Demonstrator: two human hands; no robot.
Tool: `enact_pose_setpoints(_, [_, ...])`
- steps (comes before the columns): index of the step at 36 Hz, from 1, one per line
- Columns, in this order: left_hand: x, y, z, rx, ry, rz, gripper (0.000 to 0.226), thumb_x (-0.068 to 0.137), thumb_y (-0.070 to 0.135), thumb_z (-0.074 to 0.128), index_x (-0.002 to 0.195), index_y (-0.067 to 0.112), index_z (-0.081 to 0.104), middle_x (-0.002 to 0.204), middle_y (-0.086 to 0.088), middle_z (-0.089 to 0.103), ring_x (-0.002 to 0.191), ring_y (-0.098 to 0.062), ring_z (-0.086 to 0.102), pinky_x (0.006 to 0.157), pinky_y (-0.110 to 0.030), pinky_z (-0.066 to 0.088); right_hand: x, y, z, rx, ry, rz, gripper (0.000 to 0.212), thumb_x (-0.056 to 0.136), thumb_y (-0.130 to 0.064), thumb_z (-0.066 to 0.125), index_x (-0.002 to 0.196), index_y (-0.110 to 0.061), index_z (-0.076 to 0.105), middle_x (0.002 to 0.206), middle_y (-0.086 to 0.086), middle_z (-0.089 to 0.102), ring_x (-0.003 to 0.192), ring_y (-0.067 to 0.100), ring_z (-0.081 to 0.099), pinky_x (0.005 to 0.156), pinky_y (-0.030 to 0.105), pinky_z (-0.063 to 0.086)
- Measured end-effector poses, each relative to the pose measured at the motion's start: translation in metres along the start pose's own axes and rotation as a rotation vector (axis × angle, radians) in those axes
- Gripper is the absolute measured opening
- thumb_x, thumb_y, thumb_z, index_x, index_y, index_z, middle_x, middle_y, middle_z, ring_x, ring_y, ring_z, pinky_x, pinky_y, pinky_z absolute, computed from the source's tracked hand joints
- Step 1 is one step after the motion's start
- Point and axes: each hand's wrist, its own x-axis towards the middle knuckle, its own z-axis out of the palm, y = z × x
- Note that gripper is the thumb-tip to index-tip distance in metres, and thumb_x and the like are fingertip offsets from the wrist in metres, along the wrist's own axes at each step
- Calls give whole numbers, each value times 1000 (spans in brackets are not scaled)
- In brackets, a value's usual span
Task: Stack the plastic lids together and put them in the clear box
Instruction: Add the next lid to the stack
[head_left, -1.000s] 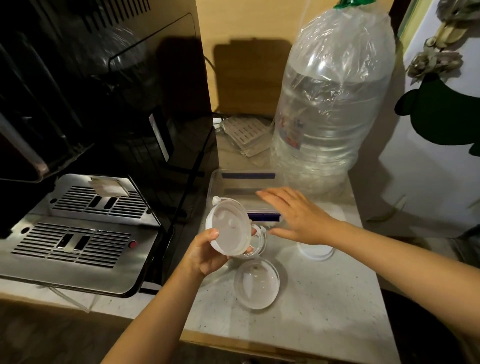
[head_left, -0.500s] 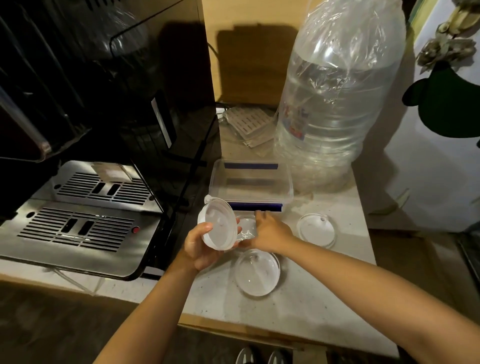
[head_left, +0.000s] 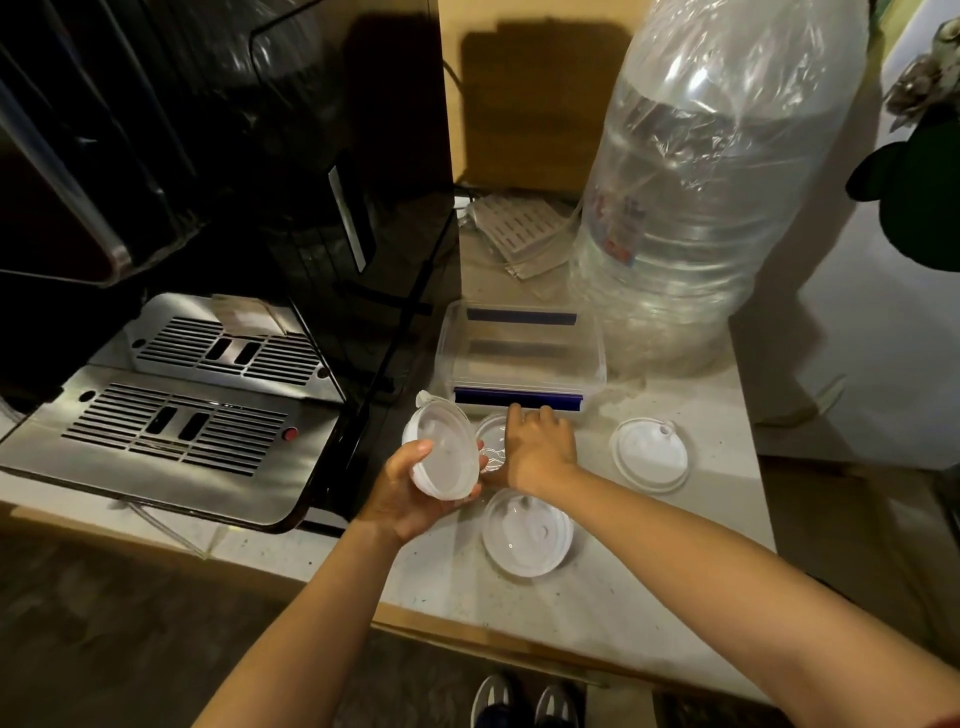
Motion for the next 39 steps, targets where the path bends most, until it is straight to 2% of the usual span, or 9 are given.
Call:
enact_pose_setpoints(7, [2, -1, 4, -48, 48, -8, 97, 26, 41, 87, 110, 15, 48, 95, -11, 56, 81, -23, 61, 57, -32, 57, -17, 23, -4, 219, 114, -87, 89, 65, -66, 63, 129, -10, 34, 122, 10, 55, 110, 28, 46, 92, 37, 38])
enact_pose_setpoints(13, [8, -1, 4, -41, 54, -26, 105, 31, 45, 85, 121, 15, 39, 101, -12, 53, 89, -26, 56, 57, -32, 56, -29, 39, -22, 385, 80, -110, 99, 67, -53, 70, 142, -14, 18, 142, 8, 40, 127, 29, 37, 103, 40, 34])
enact_pose_setpoints(16, [11, 2, 9, -39, 29, -31, 98, 29, 44, 86, 114, 15, 46, 96, -11, 56, 83, -24, 60, 56, -30, 56, -32, 47, -29, 436, 82, -119, 96, 65, -45, 74, 140, -14, 21, 140, 9, 41, 128, 28, 36, 101, 38, 36])
enact_pose_setpoints(19, [16, 8, 19, -12, -12, -19, 85, 25, 43, 86, 99, 15, 55, 84, -9, 61, 73, -21, 63, 54, -28, 53, -31, 56, -38, 440, 135, -164, 84, 61, -43, 77, 128, -15, 34, 126, 7, 50, 117, 27, 44, 88, 32, 39])
enact_pose_setpoints(22, [17, 9, 23, 10, -31, -10, 86, 25, 44, 86, 100, 15, 54, 83, -9, 61, 72, -22, 63, 52, -29, 53, -34, 62, -46, 473, 166, -215, 94, 63, -41, 77, 138, -17, 26, 136, 7, 45, 124, 25, 40, 99, 34, 36])
enact_pose_setpoints(25, [18, 9, 24, 21, -78, -12, 83, 30, 45, 85, 100, 14, 53, 81, -10, 63, 72, -24, 61, 48, -29, 53, -40, 65, -58, 476, 197, -308, 99, 66, -37, 78, 142, -15, 19, 145, 6, 36, 133, 23, 33, 106, 30, 28])
enact_pose_setpoints(30, [20, 11, 36, 55, -186, 20, 66, 41, 49, 82, 96, 17, 65, 84, -11, 64, 72, -25, 61, 44, -27, 48, -49, 69, -81, 397, 278, -556, 99, 63, -39, 79, 140, -8, 26, 146, 8, 36, 134, 21, 34, 107, 22, 21])
enact_pose_setpoints(35, [26, 17, 52, 104, -249, 18, 60, 39, 52, 83, 90, 22, 71, 85, -5, 71, 73, -21, 65, 51, -32, 55, -47, 69, -94, 143, 409, -818, 91, 66, -58, 58, 135, -5, 32, 139, 15, 46, 127, 25, 45, 106, 29, 31])
enact_pose_setpoints(39, [27, 21, 64, 50, -265, -20, 68, 33, 43, 89, 92, 15, 70, 86, -12, 68, 70, -23, 67, 47, -30, 56, -44, 66, -97, 56, 429, -926, 90, 67, -51, 67, 134, -2, 32, 137, 16, 48, 125, 26, 47, 104, 32, 37])
